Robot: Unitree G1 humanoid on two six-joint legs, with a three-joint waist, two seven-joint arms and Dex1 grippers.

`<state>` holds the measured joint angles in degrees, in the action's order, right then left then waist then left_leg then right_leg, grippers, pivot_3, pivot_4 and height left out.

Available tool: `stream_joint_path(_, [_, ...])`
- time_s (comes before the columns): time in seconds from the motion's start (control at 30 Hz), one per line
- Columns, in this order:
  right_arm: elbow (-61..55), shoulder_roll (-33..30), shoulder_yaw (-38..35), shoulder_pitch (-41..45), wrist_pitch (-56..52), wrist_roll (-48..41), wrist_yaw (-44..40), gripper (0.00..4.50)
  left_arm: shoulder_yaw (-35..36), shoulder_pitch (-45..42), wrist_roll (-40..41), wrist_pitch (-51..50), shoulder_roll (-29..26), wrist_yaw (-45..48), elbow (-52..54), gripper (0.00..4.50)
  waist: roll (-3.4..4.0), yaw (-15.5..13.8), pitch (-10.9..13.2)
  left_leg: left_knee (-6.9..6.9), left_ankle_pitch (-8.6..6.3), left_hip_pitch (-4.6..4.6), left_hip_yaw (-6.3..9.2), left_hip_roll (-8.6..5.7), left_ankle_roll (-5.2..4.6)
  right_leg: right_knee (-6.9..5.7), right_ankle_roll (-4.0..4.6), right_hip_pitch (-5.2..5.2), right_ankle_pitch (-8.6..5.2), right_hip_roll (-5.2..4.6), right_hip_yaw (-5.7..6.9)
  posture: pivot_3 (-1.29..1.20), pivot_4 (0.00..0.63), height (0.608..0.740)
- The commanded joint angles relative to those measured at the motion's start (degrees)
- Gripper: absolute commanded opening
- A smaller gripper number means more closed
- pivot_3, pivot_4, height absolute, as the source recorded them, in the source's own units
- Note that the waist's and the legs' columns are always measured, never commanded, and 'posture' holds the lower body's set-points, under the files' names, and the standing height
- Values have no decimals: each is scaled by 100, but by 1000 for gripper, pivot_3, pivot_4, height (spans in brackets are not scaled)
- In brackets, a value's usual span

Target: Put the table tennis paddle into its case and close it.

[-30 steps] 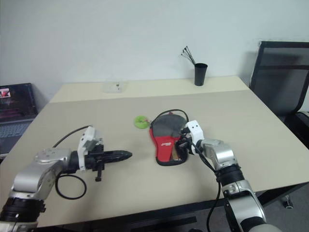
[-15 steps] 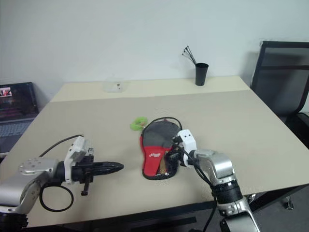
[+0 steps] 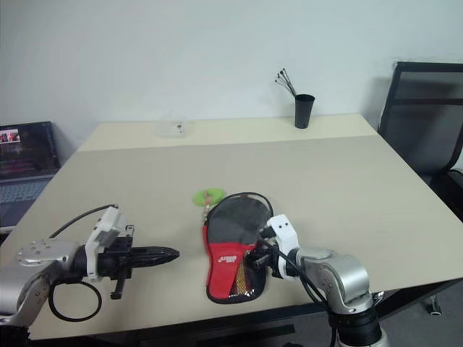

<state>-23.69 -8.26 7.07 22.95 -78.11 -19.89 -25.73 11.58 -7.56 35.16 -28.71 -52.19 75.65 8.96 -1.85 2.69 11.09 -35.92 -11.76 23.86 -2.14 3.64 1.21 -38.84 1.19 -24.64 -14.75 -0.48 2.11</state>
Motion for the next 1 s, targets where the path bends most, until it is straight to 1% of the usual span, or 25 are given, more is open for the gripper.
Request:
stream_joint_path(0.03, [-366,-18,8,-69,-247,-300,11,32,190,23,135,-29,-132,26,208,0,0,-3,0,0,0,0,1,0,0,0,1,0,0,0,2,0,150,740])
stream_joint_path(0.8, [-555,-358,-140,-212,-420,-655,203,32,8,-225,7,102,-117,91,3,0,-2,-87,-1,-1,0,2,1,-4,1,1,3,1,-2,1,3,0,150,740])
stream_joint_path(1.0, [-485,-337,-112,-165,-385,-607,423,32,-37,-267,-27,136,-82,89,-29,0,-2,-87,-1,-2,0,2,1,-6,1,1,3,1,-2,2,3,0,150,740])
